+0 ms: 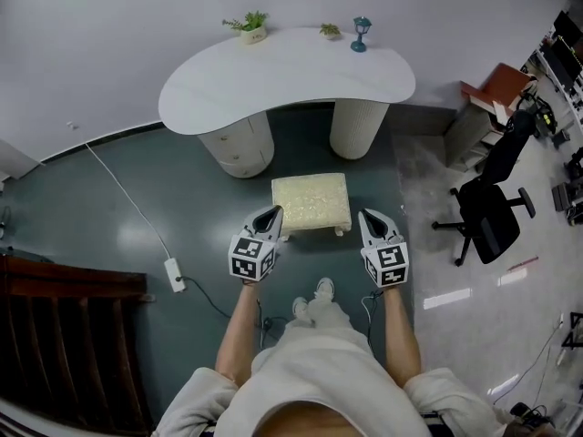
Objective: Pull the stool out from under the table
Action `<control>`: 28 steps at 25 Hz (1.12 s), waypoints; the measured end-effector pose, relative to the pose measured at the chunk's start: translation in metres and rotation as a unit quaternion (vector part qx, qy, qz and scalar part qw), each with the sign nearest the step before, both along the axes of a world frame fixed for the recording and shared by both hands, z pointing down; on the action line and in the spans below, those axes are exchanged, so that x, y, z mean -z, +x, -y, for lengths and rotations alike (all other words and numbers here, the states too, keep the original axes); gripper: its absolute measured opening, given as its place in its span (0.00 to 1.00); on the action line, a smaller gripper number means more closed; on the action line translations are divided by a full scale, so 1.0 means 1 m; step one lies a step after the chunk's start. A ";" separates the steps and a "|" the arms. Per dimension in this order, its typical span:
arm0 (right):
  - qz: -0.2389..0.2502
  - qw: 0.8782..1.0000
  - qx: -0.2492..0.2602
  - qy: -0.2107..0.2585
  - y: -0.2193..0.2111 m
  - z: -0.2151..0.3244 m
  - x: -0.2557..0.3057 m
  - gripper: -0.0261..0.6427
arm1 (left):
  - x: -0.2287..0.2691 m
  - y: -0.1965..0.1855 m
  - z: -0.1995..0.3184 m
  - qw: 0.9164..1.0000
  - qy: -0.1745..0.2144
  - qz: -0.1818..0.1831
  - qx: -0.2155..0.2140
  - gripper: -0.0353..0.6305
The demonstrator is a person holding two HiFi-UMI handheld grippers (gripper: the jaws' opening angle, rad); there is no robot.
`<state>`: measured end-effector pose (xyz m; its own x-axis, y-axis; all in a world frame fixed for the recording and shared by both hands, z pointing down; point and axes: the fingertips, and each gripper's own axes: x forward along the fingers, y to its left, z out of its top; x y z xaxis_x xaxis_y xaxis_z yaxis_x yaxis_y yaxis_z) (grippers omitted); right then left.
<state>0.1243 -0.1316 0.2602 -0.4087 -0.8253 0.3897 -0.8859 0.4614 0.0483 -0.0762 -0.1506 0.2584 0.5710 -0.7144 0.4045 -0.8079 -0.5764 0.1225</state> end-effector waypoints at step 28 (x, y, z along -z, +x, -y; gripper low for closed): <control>0.009 1.000 -0.018 0.022 0.009 -0.076 0.048 0.03 | 0.069 -0.013 -0.066 0.999 0.044 0.013 0.004 0.07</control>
